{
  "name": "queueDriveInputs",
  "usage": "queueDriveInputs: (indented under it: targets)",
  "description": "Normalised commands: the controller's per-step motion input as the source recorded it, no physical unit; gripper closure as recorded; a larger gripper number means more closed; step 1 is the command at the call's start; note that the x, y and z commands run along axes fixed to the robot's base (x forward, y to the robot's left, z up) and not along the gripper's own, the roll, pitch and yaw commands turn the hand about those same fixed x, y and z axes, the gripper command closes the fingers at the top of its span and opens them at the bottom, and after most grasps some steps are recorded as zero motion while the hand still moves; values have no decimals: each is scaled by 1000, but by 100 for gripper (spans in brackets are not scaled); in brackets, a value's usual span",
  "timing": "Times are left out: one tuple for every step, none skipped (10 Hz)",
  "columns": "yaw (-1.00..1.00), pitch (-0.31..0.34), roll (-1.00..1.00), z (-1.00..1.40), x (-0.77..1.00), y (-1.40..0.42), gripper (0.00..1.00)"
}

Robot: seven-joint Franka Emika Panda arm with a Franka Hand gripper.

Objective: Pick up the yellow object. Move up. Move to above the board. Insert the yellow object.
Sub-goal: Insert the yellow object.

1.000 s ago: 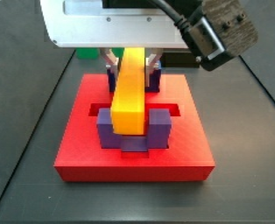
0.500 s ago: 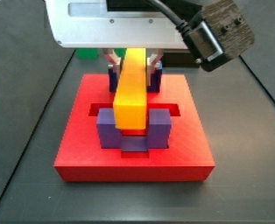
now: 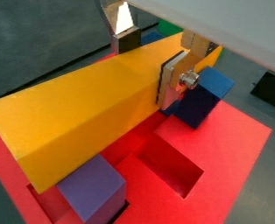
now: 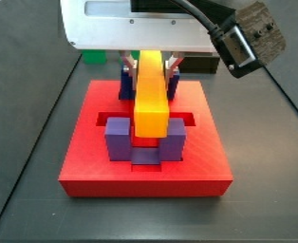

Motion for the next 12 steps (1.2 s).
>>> queueDriveInputs:
  targets:
    - [0,80,244,-46,-6,-11,100]
    - [-20,61,184,0,-34,-14,100]
    - [-34,46,133,0,-51,0,100]
    - [-40,40,127,0,-37,-6,100]
    - [-34,43,139,0,-17,-29,100]
    - [-40,47,150,0,-9,-34,100]
    - [-29,44,166,0,0,-100,100]
    - [0,49,187,0,0,-106,100]
    - [0,73,316,-34,0,-146,100]
    - [0,99,417,-74,0,-177,100]
    - [0,111,460,-80,0,-189,100]
    - [0,113,473,-80,0,-194,100]
